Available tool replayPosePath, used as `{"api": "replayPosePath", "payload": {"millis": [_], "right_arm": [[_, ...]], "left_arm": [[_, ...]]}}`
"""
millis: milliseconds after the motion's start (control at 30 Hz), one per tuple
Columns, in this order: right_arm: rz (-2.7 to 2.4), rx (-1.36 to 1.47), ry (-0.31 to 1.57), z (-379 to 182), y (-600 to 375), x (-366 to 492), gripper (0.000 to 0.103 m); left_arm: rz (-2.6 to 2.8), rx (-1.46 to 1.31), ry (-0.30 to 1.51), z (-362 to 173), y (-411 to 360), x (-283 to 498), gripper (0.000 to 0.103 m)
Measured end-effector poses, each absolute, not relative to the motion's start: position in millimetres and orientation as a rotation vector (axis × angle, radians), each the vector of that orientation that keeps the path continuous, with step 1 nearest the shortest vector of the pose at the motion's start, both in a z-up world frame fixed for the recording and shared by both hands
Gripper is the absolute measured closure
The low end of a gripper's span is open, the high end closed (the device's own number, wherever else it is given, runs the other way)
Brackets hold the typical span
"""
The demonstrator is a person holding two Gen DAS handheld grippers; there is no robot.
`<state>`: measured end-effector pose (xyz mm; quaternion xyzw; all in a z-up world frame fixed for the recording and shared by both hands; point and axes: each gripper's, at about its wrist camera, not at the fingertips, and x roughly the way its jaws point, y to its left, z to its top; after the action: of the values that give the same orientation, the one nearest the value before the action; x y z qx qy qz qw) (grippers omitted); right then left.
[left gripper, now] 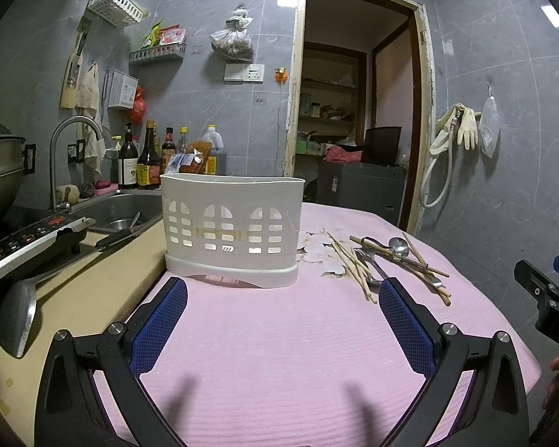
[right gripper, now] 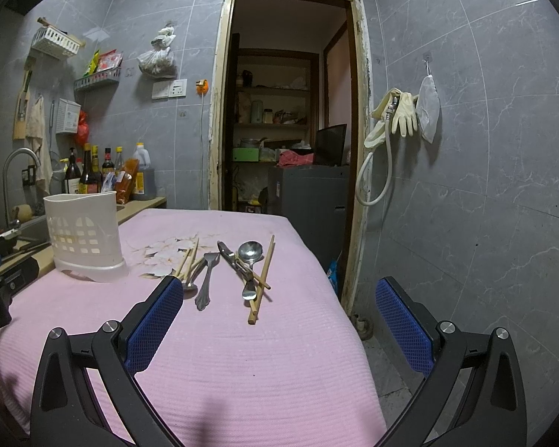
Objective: Organize utensils
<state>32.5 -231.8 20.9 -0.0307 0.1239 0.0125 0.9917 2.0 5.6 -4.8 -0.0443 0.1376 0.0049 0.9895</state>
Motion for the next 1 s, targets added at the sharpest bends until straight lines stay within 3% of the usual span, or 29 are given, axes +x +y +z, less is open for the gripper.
{"api": "replayPosePath", "payload": {"millis": [1000], "right_arm": [[0.026, -0.062, 0.253, 23.5, -231.9, 31.1, 0.0]], "left_arm": [[0.009, -0.087, 0.277, -5.1, 4.4, 1.8, 0.002]]}}
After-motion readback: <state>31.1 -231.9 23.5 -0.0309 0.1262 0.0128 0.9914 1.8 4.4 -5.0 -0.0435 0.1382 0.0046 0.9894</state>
